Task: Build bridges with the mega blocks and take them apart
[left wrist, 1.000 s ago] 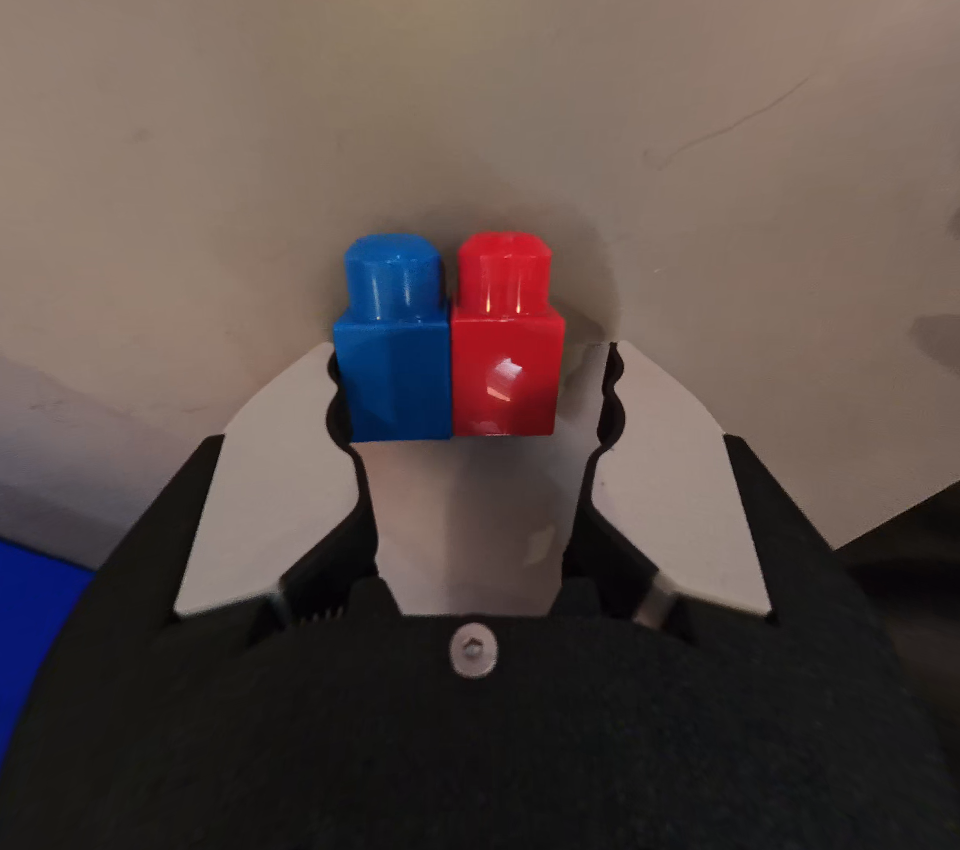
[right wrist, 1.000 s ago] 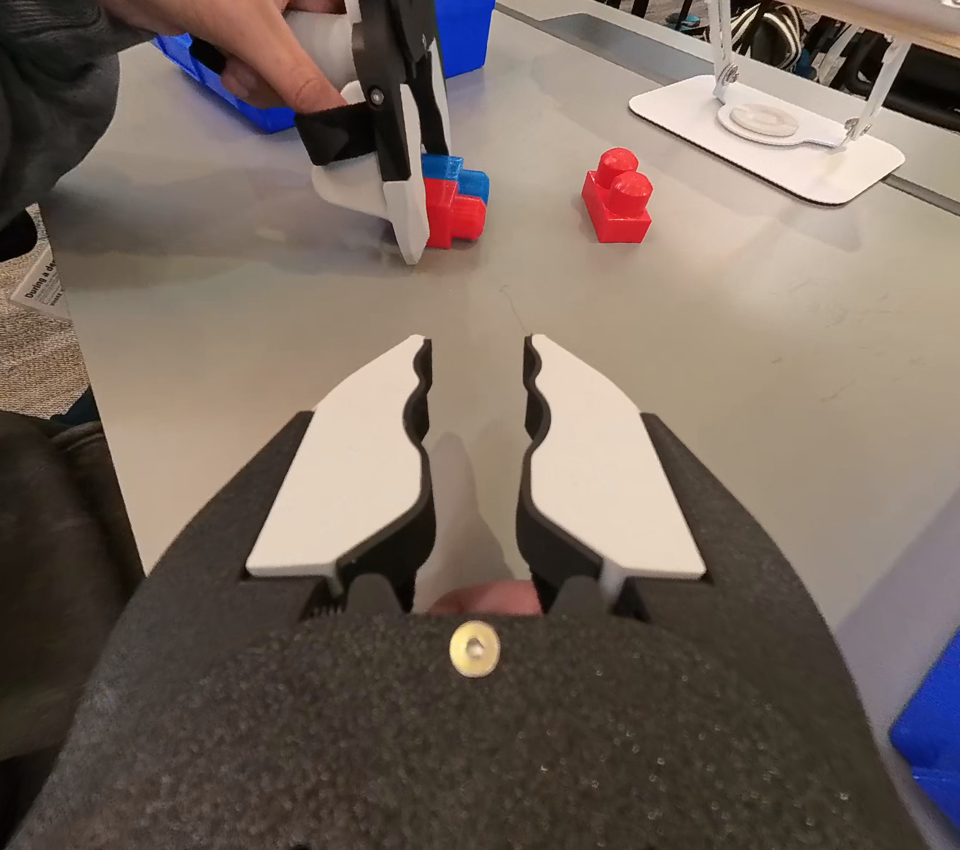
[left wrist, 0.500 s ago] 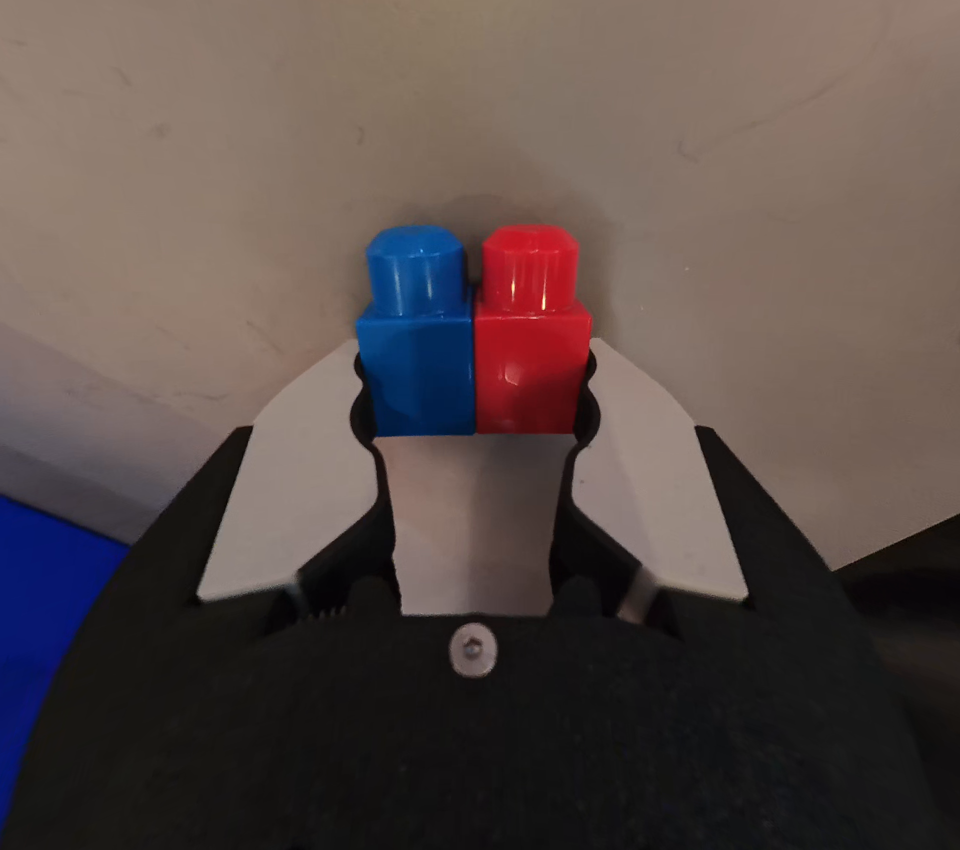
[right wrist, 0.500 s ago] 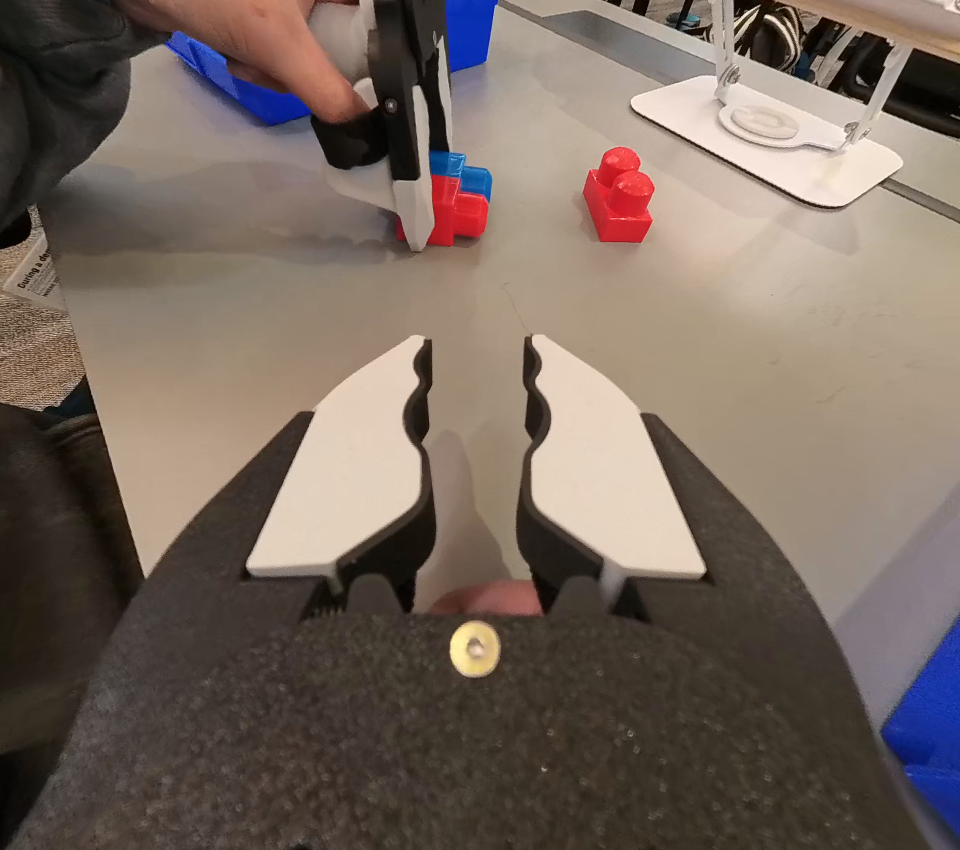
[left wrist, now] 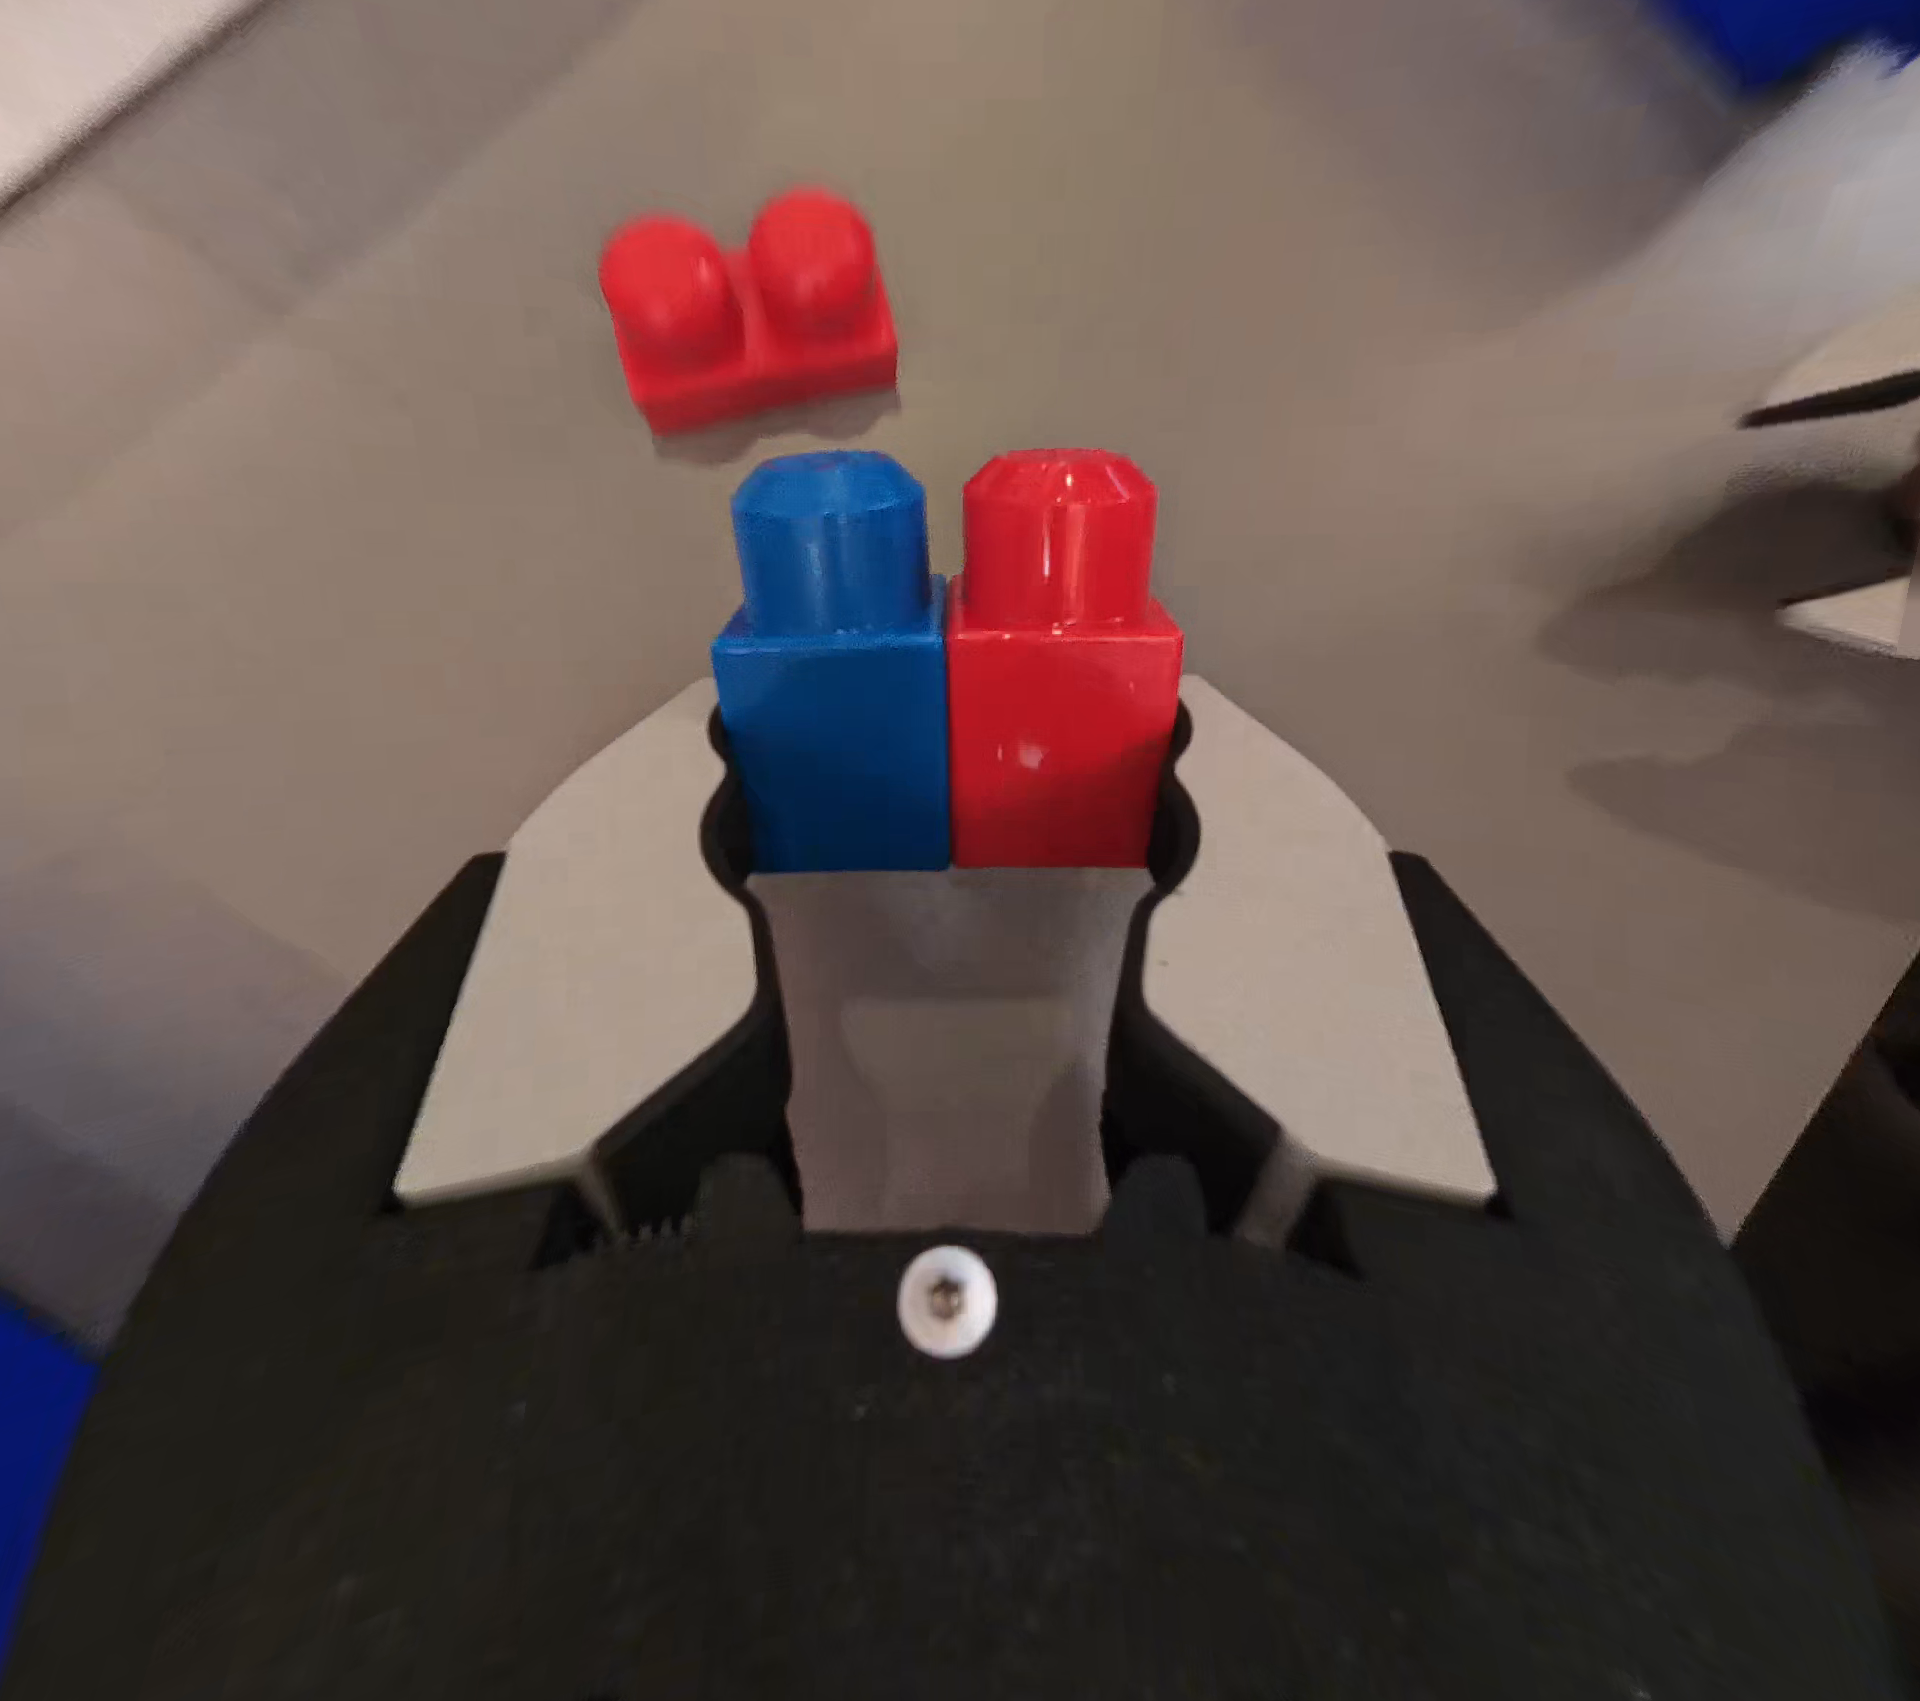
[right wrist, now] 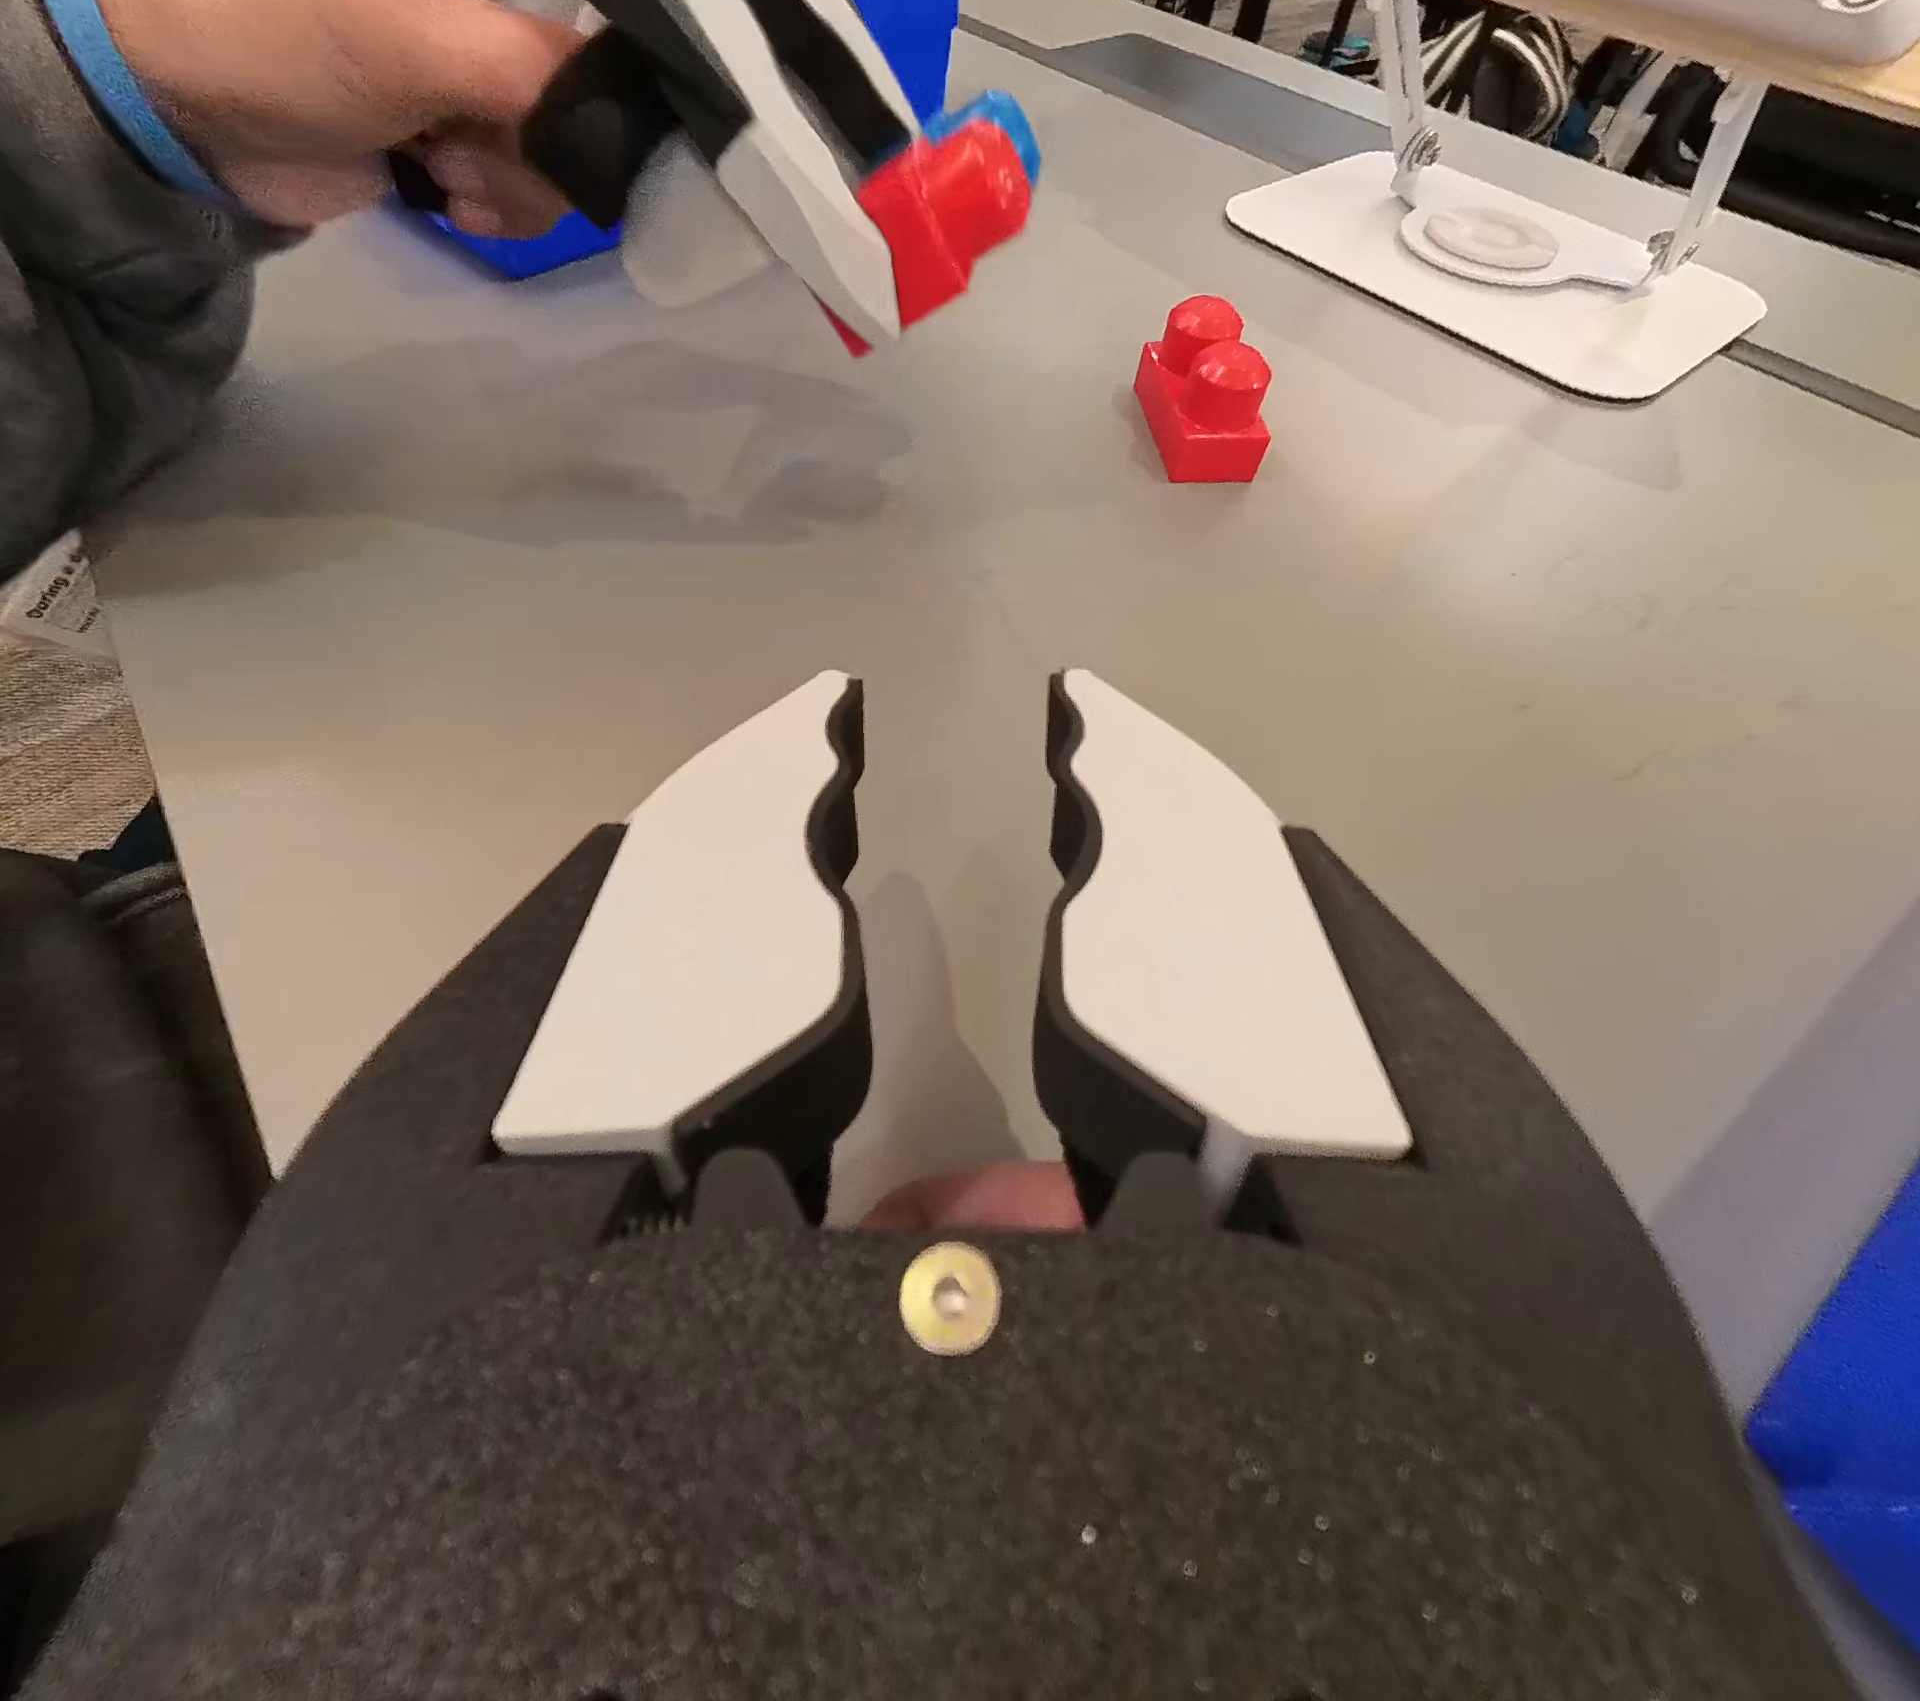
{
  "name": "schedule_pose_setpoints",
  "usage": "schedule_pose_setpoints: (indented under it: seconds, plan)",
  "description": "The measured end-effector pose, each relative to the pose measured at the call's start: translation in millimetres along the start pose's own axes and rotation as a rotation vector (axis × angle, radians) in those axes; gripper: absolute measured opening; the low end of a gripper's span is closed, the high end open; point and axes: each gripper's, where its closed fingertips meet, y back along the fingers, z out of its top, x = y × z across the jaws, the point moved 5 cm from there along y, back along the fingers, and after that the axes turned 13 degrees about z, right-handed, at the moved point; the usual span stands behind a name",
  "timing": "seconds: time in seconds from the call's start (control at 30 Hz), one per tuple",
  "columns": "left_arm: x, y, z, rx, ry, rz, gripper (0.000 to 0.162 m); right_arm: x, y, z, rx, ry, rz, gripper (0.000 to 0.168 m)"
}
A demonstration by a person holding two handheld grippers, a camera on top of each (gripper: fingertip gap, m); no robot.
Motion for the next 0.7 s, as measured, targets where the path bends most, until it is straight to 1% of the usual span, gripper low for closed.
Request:
schedule_pose_setpoints:
  seconds: [0.1,0.17,0.27,0.3,0.33,0.4,0.53,0.63,0.7]
  plan:
    - [6.6,12.1,1.1,-0.220,0.036,0.021,0.074,-6.1,-0.4,0.3,0.020,-0.042,0.001,0.033]
    - [8.8,17.8,-3.5,-0.314,0.092,0.001,0.074,-14.0,-1.2,4.5,0.056,-0.084,0.012,0.033]
    - [12.2,23.4,-11.8,-0.369,0.148,-0.004,0.074,-34.8,-7.1,19.8,0.123,-0.109,-0.015,0.039]
    - [13.7,27.0,-12.7,-0.388,0.146,0.006,0.074,-42.3,-12.3,27.2,0.160,-0.104,-0.017,0.043]
    - [14.3,30.1,-13.4,-0.393,0.137,0.007,0.074,-50.8,-19.4,36.4,0.194,-0.087,-0.020,0.043]
    - [16.5,34.4,-15.3,-0.397,0.127,0.031,0.074,-70.0,-40.6,54.0,0.276,-0.050,-0.032,0.043]
    - [15.5,37.4,-22.5,-0.429,0.127,0.035,0.074,-107.2,-102.4,72.2,0.489,0.029,-0.048,0.043]
    - [16.7,40.2,-24.9,-0.470,0.147,-0.001,0.074,-125.9,-143.6,66.6,0.605,0.012,-0.005,0.041]
    - [19.9,41.7,-27.4,-0.486,0.168,-0.018,0.074,-130.2,-159.8,57.6,0.666,-0.039,0.029,0.042]
